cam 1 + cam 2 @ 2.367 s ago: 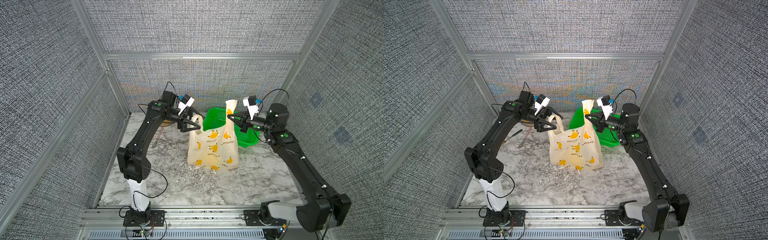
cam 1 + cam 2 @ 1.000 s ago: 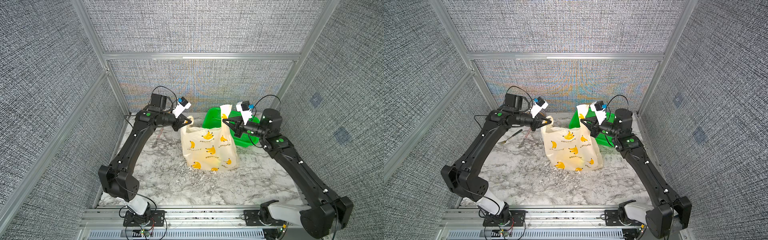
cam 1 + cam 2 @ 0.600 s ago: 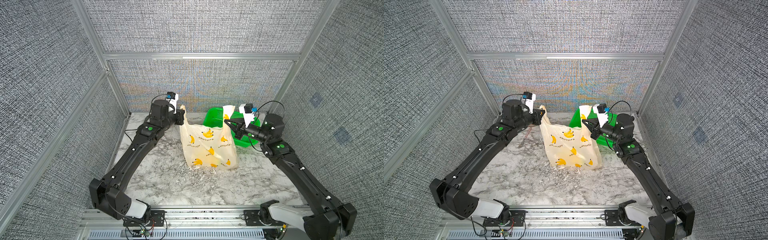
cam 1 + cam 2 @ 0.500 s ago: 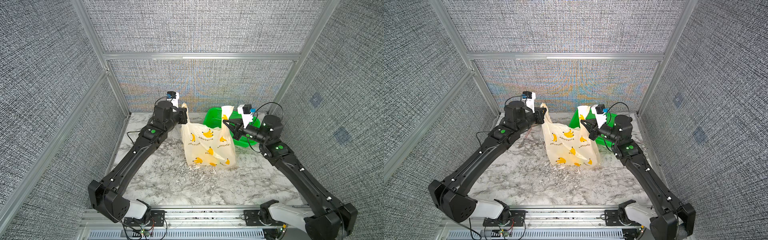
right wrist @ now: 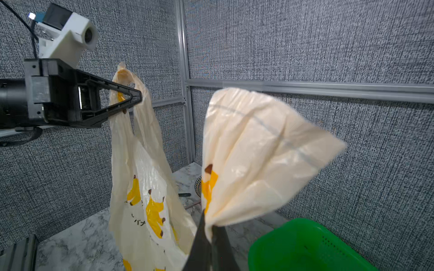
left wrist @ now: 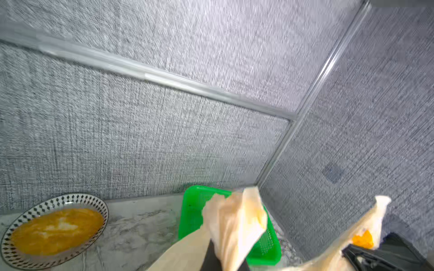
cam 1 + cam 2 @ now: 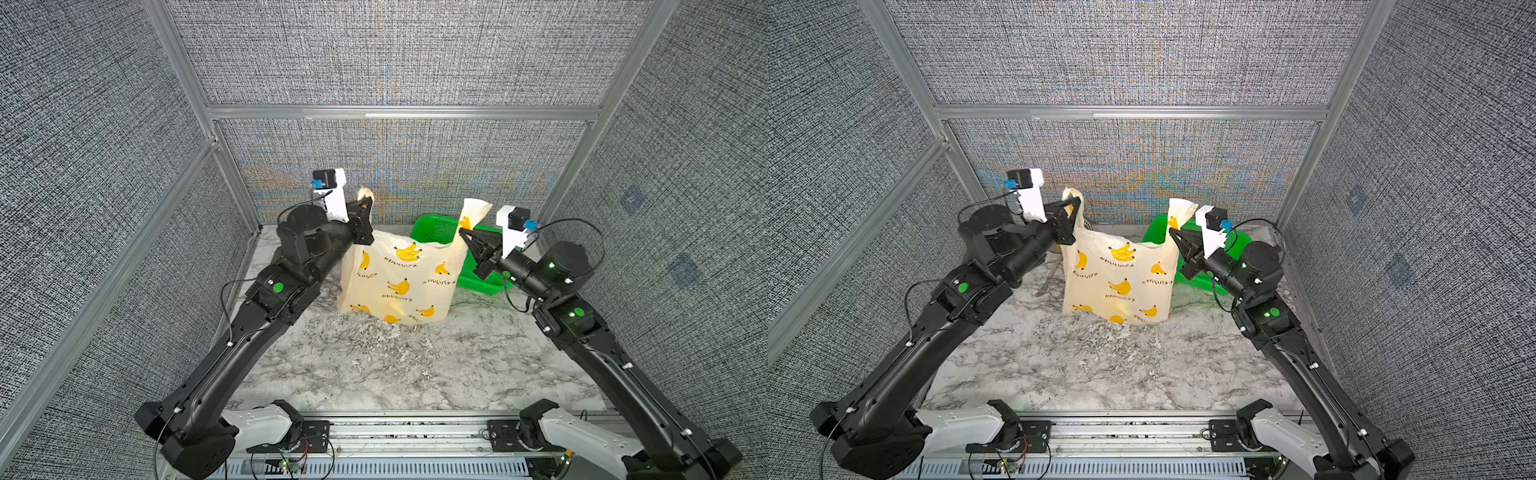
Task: Place the banana into a plastic bag & tie a knot
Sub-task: Cross the plastic bag at the center of the board.
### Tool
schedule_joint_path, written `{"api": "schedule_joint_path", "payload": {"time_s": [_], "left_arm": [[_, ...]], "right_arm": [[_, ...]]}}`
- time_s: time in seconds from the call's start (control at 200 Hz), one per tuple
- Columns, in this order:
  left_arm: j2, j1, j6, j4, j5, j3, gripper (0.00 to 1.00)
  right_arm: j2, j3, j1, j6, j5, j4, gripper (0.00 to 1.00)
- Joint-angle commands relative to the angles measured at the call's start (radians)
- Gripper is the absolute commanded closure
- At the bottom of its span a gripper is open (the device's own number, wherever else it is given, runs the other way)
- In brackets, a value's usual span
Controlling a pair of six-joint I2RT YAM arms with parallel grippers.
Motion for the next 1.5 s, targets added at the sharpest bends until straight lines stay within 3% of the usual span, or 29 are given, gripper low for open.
{"api": "schedule_joint_path", "payload": {"time_s": [0.0, 0.13, 0.335, 0.375, 0.415, 0.43, 0.621, 0.741, 0.846, 0.976, 1.086, 1.171, 1.311, 1.491], "left_arm": [[-0.002, 0.0, 0.02, 0.039, 0.019, -0.09, 1.0], [-0.053, 0.003, 0.017, 0.041, -0.106, -0.2, 1.0], [-0.141, 0.005, 0.094, 0.015, -0.056, -0.22, 0.45], [-0.161, 0.008, 0.13, 0.015, -0.037, -0.226, 0.28], [-0.179, 0.022, 0.169, 0.0, -0.004, -0.228, 0.04], [-0.187, 0.032, 0.183, -0.005, 0.013, -0.229, 0.01], [-0.337, 0.254, 0.263, 0.167, 0.35, -0.426, 0.0], [-0.351, 0.387, 0.28, 0.246, 0.547, -0.5, 0.0], [-0.305, 0.506, 0.274, 0.355, 0.774, -0.547, 0.01], [-0.167, 0.659, 0.147, 0.595, 1.139, -0.583, 0.01], [-0.042, 0.676, 0.188, 0.605, 1.325, -0.536, 0.01], [0.029, 0.667, 0.201, 0.621, 1.38, -0.509, 0.01], [0.097, 0.639, 0.324, 0.532, 1.366, -0.466, 0.01], [0.199, 0.612, 0.272, 0.629, 1.414, -0.417, 0.01]], "right_arm": [[0.033, -0.046, 0.0, 0.0, -0.011, 0.049, 1.0], [0.099, -0.036, 0.0, -0.023, -0.07, 0.016, 1.0], [0.116, 0.002, 0.0, -0.033, -0.115, -0.007, 1.0], [0.117, 0.013, 0.0, -0.037, -0.128, -0.014, 1.0], [0.117, 0.021, 0.0, -0.041, -0.139, -0.022, 1.0], [0.117, 0.024, 0.0, -0.042, -0.141, -0.024, 1.0], [0.134, 0.047, -0.003, -0.051, -0.194, -0.039, 1.0], [0.16, 0.066, -0.008, -0.057, -0.235, -0.06, 1.0], [0.179, 0.082, -0.013, -0.065, -0.254, -0.081, 1.0], [0.192, 0.099, -0.02, -0.072, -0.279, -0.101, 1.0], [0.212, 0.123, -0.025, -0.075, -0.305, -0.121, 1.0], [0.231, 0.148, -0.025, -0.079, -0.318, -0.141, 1.0], [0.252, 0.172, -0.025, -0.084, -0.332, -0.164, 1.0], [0.263, 0.18, -0.025, -0.096, -0.328, -0.189, 1.0]]}}
